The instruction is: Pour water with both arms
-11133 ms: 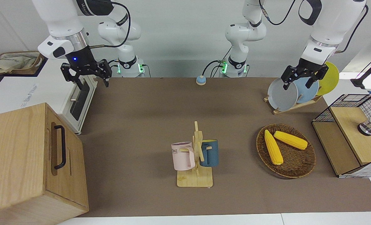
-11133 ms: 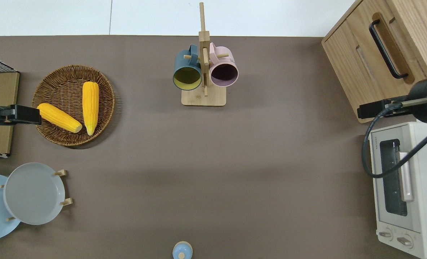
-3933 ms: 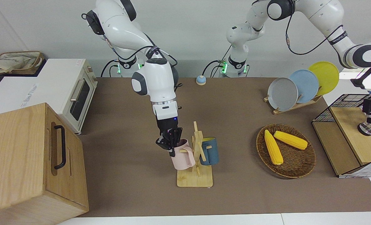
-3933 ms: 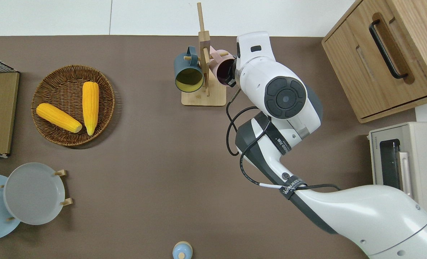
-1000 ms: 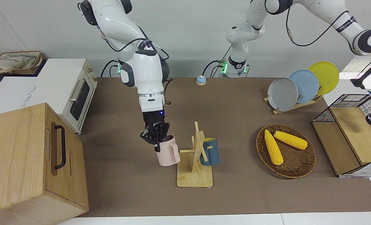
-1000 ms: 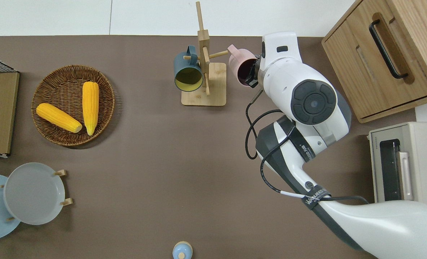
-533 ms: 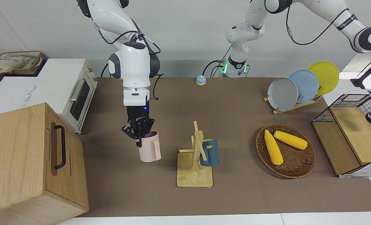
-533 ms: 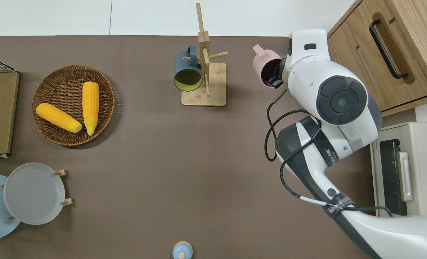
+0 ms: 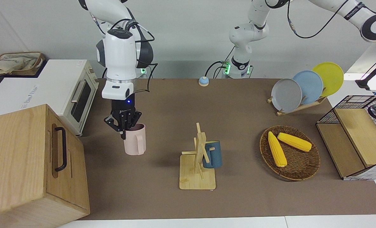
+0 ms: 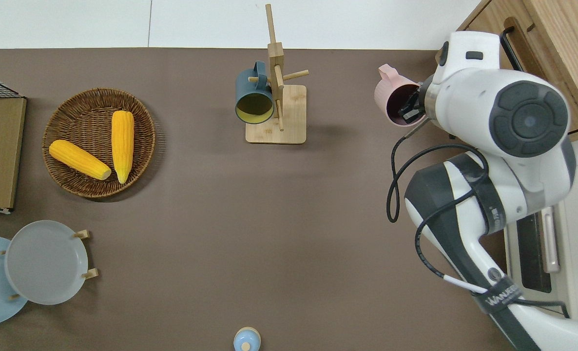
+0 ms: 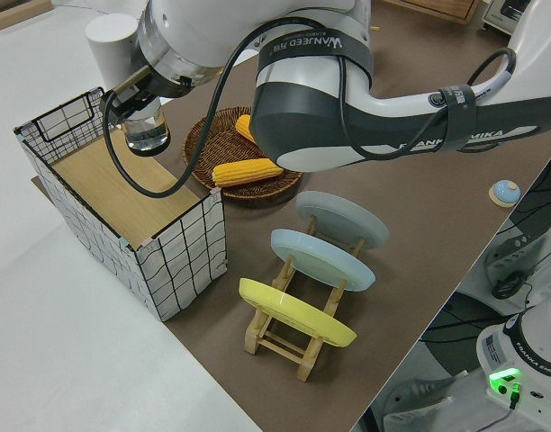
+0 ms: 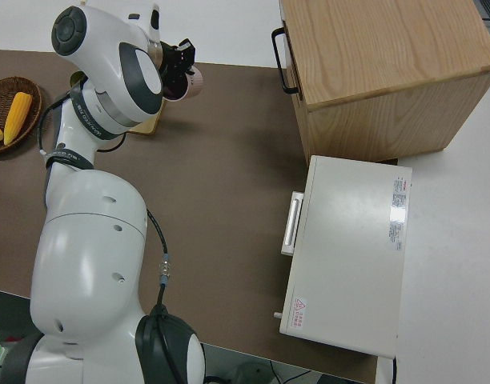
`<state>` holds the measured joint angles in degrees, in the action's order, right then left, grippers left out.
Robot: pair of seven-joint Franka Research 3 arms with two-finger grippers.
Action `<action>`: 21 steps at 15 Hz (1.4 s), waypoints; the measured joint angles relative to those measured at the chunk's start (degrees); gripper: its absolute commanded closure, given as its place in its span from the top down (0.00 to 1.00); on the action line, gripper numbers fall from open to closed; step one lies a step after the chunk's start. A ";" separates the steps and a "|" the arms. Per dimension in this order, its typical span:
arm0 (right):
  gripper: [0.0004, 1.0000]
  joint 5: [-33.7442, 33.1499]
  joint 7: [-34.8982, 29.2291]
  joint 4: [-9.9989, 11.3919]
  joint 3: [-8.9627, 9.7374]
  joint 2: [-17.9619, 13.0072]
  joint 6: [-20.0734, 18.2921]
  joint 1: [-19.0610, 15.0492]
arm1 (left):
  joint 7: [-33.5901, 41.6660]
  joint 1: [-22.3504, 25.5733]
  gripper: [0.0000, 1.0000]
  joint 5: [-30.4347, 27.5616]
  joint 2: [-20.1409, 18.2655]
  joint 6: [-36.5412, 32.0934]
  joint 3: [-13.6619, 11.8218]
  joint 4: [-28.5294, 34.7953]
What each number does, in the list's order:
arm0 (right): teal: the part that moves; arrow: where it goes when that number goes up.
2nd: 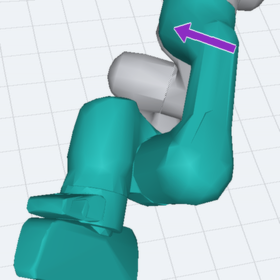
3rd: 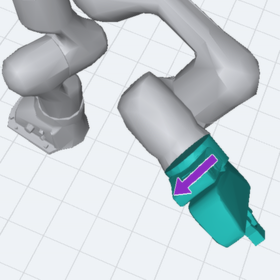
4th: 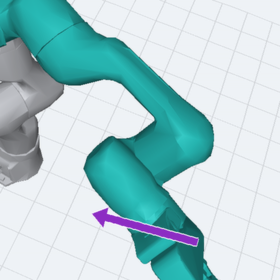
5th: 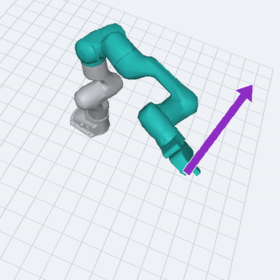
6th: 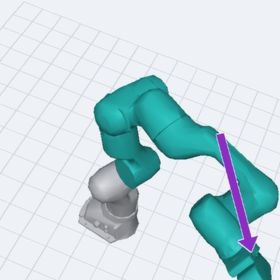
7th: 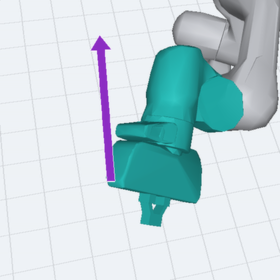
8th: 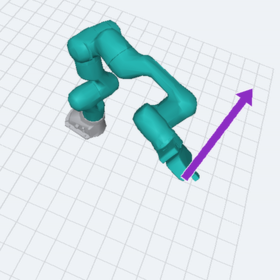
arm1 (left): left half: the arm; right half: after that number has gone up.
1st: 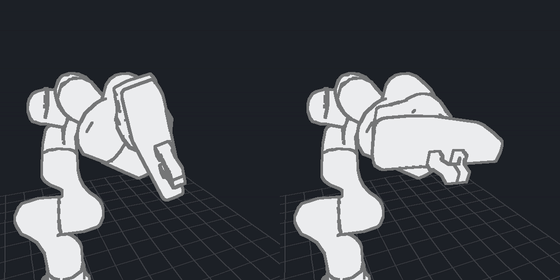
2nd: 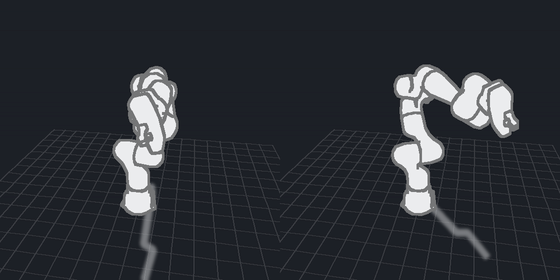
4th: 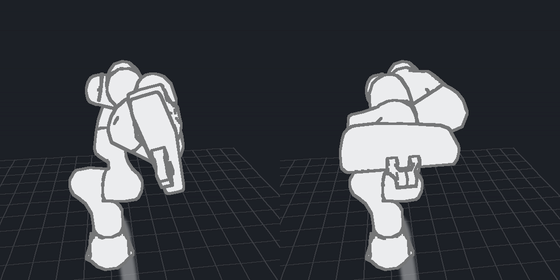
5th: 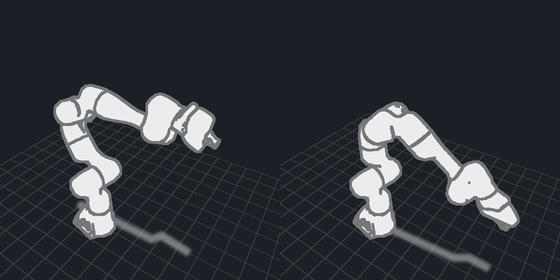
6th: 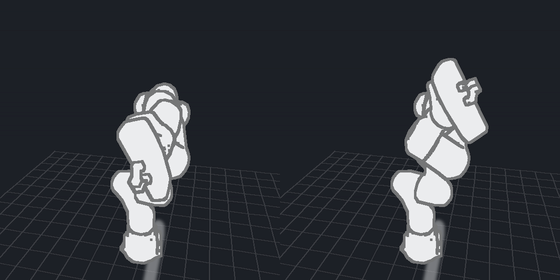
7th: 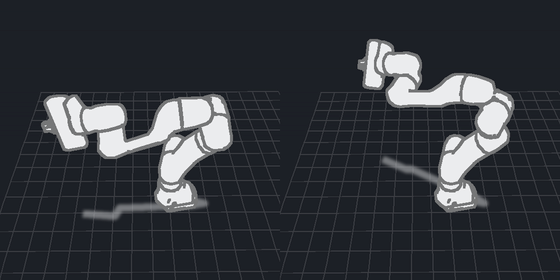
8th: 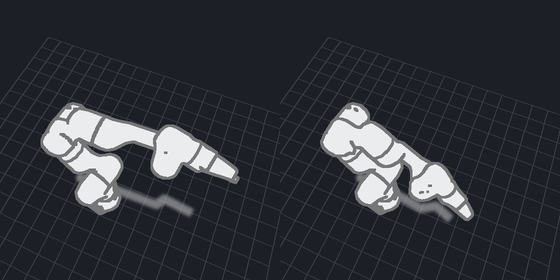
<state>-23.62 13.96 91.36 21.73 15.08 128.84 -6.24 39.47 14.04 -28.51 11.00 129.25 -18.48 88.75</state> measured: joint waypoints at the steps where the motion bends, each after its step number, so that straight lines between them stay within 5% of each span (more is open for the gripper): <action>1: 0.01 1.39 -0.01 0.01 -0.25 -0.74 -1.44 -0.10 | -1.26 -0.38 0.00 0.91 -0.53 -0.63 0.02 0.00; 6: 0.01 14.01 -1.44 0.08 -2.01 -4.02 -9.34 -0.08 | -8.24 -3.17 0.00 6.84 -4.16 -6.03 0.42 0.02; 14: 0.02 28.92 -18.11 0.07 -2.24 -7.29 -21.60 0.90 | -18.39 -4.56 0.00 14.99 -10.18 -8.54 5.92 5.10; 18: 0.02 35.17 -24.25 0.13 0.65 -7.46 -23.15 1.61 | -20.68 -4.64 0.00 17.13 -14.21 -7.05 8.78 10.94; 21: 0.02 36.00 -32.98 0.34 5.85 -7.45 -23.05 1.84 | -22.24 -4.67 0.00 17.48 -17.59 -4.36 10.92 16.57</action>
<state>12.37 -19.01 91.70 27.58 7.63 105.79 -4.40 17.23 9.37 -11.02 -6.59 124.89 -7.56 105.32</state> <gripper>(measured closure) 0.947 0.348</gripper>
